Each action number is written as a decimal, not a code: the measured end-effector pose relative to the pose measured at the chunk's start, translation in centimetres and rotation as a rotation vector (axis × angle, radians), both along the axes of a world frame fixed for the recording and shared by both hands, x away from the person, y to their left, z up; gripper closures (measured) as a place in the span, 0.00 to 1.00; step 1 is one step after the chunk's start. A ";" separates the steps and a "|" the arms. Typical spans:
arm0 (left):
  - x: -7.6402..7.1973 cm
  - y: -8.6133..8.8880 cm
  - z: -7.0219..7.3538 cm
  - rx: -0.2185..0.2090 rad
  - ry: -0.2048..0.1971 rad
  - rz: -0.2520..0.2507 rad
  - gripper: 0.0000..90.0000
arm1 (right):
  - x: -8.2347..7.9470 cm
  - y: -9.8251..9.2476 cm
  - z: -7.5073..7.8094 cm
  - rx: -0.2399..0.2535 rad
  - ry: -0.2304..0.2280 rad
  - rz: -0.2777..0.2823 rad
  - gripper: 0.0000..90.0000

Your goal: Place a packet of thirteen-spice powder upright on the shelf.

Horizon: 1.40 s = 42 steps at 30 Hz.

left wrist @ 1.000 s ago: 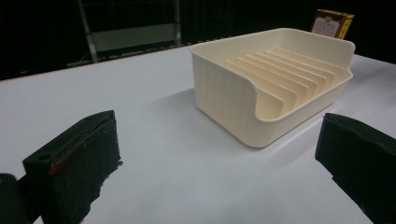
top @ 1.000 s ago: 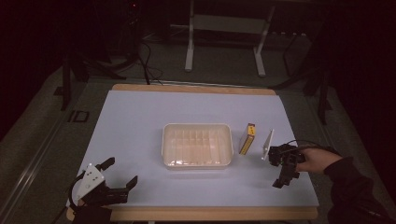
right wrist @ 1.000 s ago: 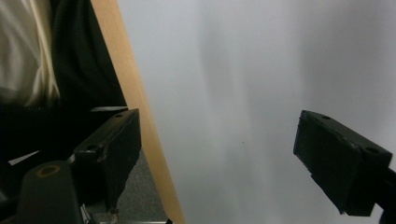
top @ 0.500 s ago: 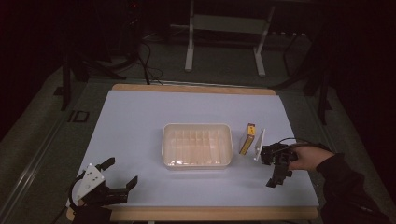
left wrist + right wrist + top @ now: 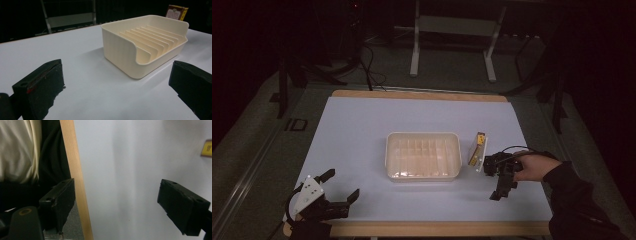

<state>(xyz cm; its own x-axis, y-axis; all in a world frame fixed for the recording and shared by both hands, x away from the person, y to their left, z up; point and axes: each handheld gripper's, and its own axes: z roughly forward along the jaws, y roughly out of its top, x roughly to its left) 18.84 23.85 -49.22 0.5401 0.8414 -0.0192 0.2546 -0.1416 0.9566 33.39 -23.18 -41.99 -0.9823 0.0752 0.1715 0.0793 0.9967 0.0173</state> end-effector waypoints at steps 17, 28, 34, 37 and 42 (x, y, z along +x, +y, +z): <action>0.0 0.0 0.0 -0.003 0.002 -0.004 0.00 | -0.1 1.9 1.0 0.009 -0.048 0.045 0.17; 0.0 -0.1 -0.1 0.000 0.004 -0.020 0.00 | 0.3 3.0 3.3 0.043 -0.096 0.054 0.15; 0.0 -0.1 -0.1 0.000 0.005 -0.020 0.00 | 0.5 3.2 4.1 0.056 -0.108 0.056 0.15; 0.0 -0.1 -0.1 0.001 0.004 -0.019 0.00 | 0.8 3.1 4.7 0.067 -0.130 0.055 0.15; 0.0 -0.1 -0.1 -0.002 0.003 -0.021 0.00 | 1.3 2.7 5.4 0.077 -0.149 0.039 0.15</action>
<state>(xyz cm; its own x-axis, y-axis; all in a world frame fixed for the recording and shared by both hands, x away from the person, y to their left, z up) 18.84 23.77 -49.29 0.5578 0.8297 -0.0221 0.2542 -0.1454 0.9561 34.65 -20.47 -36.56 -0.9992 0.0285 0.0275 0.0312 0.9942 0.1025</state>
